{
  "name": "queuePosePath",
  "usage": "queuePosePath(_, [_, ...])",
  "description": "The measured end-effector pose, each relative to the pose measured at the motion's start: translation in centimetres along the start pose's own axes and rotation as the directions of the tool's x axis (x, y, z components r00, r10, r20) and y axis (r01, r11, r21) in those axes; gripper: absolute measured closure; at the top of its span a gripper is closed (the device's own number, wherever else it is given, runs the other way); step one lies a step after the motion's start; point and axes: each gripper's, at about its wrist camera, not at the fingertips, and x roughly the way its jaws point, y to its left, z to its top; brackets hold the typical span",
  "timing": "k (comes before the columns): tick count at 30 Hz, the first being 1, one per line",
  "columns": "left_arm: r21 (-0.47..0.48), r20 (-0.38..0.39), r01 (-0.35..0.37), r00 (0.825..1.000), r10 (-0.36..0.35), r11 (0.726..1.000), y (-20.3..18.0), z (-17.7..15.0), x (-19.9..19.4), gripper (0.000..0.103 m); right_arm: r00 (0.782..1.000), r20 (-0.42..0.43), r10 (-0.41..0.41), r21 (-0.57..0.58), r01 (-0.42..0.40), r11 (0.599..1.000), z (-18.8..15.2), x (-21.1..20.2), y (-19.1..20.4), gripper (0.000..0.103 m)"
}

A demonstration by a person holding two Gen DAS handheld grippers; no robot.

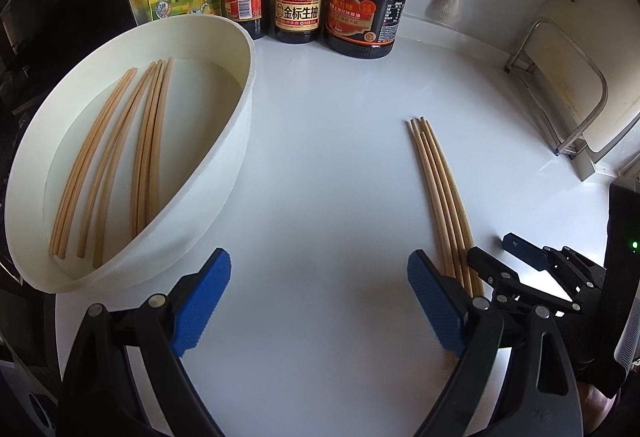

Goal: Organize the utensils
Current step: 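Close the left tool on one chopstick while the right tool grasps another from the pile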

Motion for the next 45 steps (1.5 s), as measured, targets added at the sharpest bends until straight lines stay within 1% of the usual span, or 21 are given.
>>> queuePosePath(7, [0.033,-0.016,0.007,1.000,-0.006,0.999,-1.6,-0.2,0.8,0.015,1.000,0.008,-0.020,0.014,0.020,1.000,0.3,0.0,-1.8,0.054])
queuePosePath(14, [0.055,-0.037,0.049,0.998,-0.047,0.997,-3.8,-0.3,2.1,0.015,0.999,0.012,-0.044,0.017,0.043,0.999,0.1,-0.2,-3.6,0.054])
queuePosePath(17, [0.075,-0.048,0.054,0.998,-0.050,0.996,-4.9,-0.5,2.9,0.015,0.999,0.012,-0.038,0.027,0.038,0.999,0.1,-0.4,-4.3,0.054])
queuePosePath(21, [0.078,-0.074,0.068,0.995,-0.062,0.995,-5.5,-0.7,4.0,0.015,0.999,0.015,-0.036,0.026,0.036,0.999,-0.1,-0.5,-4.7,0.054])
queuePosePath(31, [0.092,-0.089,0.046,0.995,-0.038,0.995,-6.1,-1.0,5.2,0.015,0.999,0.018,-0.034,0.036,0.033,0.999,0.1,-0.5,-5.1,0.054])
queuePosePath(33, [0.099,-0.091,0.027,0.996,-0.018,0.995,-6.2,-1.0,5.4,0.015,0.999,0.018,-0.034,0.035,0.033,0.999,0.1,-0.5,-5.1,0.054])
queuePosePath(37, [0.089,-0.092,0.027,0.996,-0.019,0.996,-6.1,-0.9,5.7,0.013,0.999,0.017,-0.035,0.030,0.035,0.999,0.1,-0.5,-5.2,0.054])
queuePosePath(42, [0.096,-0.096,-0.018,0.995,0.027,0.995,-6.0,-0.7,6.2,0.014,0.999,0.016,-0.035,0.027,0.035,0.999,0.2,-0.4,-5.0,0.054])
queuePosePath(45, [0.098,-0.095,-0.032,0.995,0.041,0.995,-5.8,-0.5,6.4,0.014,0.999,0.019,-0.035,0.025,0.035,0.999,0.2,-0.4,-4.8,0.054])
